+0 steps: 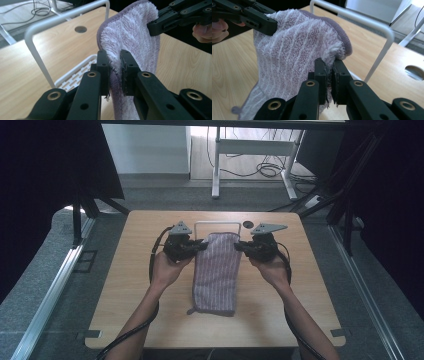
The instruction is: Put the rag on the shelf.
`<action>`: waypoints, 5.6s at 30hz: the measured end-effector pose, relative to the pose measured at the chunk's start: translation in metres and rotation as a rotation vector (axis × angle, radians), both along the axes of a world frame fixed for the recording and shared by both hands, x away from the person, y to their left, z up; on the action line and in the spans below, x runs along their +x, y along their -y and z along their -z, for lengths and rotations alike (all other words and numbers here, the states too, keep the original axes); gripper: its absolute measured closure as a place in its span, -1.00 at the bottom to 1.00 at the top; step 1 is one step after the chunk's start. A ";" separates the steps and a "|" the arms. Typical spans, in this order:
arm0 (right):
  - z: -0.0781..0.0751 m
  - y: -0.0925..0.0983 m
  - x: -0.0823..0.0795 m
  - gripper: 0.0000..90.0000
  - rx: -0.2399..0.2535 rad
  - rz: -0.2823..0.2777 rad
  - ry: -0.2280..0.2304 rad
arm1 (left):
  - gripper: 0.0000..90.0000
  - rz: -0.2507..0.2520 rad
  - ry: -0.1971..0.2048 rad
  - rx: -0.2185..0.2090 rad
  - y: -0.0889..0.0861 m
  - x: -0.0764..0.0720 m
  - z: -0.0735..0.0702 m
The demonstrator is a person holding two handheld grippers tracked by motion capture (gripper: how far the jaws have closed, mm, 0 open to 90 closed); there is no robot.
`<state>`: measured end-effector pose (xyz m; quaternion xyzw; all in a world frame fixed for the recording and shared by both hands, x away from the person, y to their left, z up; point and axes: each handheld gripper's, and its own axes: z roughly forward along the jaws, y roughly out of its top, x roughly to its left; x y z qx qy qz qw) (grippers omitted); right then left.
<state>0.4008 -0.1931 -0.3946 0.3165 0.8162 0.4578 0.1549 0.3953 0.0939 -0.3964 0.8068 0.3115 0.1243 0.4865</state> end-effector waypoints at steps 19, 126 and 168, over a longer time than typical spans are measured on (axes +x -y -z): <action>-0.061 -0.001 0.021 0.88 0.017 0.020 0.101 | 0.76 -0.030 0.095 0.016 0.001 0.018 -0.062; -0.035 -0.013 0.152 0.18 -0.058 0.188 -0.077 | -0.37 -0.304 -0.106 0.148 0.003 0.157 -0.036; -0.013 -0.003 0.041 -0.78 0.006 -0.012 -0.067 | -0.75 -0.108 -0.002 0.148 -0.015 0.030 -0.009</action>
